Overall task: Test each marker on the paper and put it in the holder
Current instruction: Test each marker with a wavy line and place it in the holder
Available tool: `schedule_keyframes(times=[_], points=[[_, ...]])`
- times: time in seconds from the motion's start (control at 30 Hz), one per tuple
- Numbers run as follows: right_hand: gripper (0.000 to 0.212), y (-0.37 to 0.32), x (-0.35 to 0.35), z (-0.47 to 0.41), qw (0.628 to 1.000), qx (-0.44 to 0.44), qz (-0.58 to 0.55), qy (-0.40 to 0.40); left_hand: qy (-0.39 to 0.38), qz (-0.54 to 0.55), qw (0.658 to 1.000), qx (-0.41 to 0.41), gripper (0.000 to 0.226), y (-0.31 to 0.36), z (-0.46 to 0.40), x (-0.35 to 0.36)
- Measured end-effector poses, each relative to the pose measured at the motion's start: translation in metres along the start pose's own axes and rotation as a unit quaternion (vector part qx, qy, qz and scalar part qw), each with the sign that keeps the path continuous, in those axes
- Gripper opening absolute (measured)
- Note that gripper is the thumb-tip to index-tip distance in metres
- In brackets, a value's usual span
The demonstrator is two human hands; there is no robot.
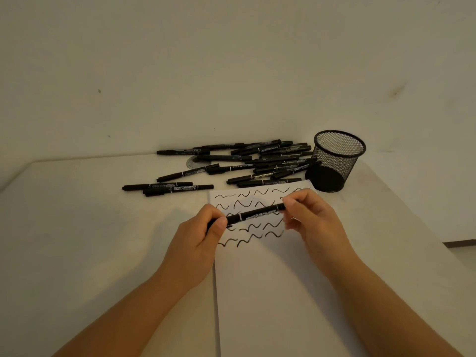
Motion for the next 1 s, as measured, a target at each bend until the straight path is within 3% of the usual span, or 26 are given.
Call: schedule_keyframes(times=[0.07, 0.17, 0.23, 0.3, 0.43, 0.57, 0.63, 0.8, 0.9, 1.0], points=[[0.017, -0.005, -0.002, 0.000, 0.983, -0.058, 0.174, 0.023, 0.007, -0.033, 0.999, -0.006, 0.018, 0.002, -0.001, -0.001], [0.005, -0.016, 0.013, 0.008, 0.886, -0.200, 0.418, -0.005, 0.029, -0.067, 0.997, 0.005, 0.015, 0.011, -0.003, -0.004], [0.013, -0.023, 0.023, 0.014, 0.806, -0.302, 0.508, -0.031, 0.036, -0.084, 0.995, 0.032, 0.012, 0.022, -0.006, -0.004], [0.018, -0.030, 0.030, 0.016, 0.764, -0.344, 0.544, -0.048, 0.041, -0.105, 0.991, 0.066, 0.009, 0.034, -0.010, -0.004], [0.021, -0.047, 0.027, 0.008, 0.775, -0.350, 0.522, -0.065, 0.046, -0.102, 0.986, 0.125, 0.011, 0.057, -0.023, -0.002], [0.023, -0.067, 0.011, -0.010, 0.774, -0.338, 0.535, -0.041, 0.061, -0.054, 0.990, 0.115, 0.012, 0.064, -0.051, -0.004], [0.025, -0.078, -0.003, -0.024, 0.797, -0.315, 0.516, -0.003, 0.053, -0.065, 0.993, 0.084, 0.013, 0.056, -0.072, -0.001], [0.020, -0.102, -0.048, -0.060, 0.903, -0.232, 0.352, 0.083, -0.030, -0.200, 0.979, -0.012, 0.023, 0.019, -0.115, 0.012], [0.028, -0.119, -0.071, -0.074, 0.923, -0.247, 0.255, 0.148, -0.091, -0.280, 0.955, -0.031, 0.029, -0.003, -0.130, 0.019], [0.033, -0.123, -0.091, -0.087, 0.927, -0.244, 0.205, 0.198, -0.097, -0.317, 0.943, -0.042, 0.033, -0.017, -0.139, 0.024]])
Point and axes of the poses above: each hand's wrist, its own z-axis away from the middle knuckle, its own x-axis out of the palm, y = z × x, the point moved 2 cm from there along -z, towards the middle knuckle, and after that the axes turned 1 degree about x, right-handed, at the moved point
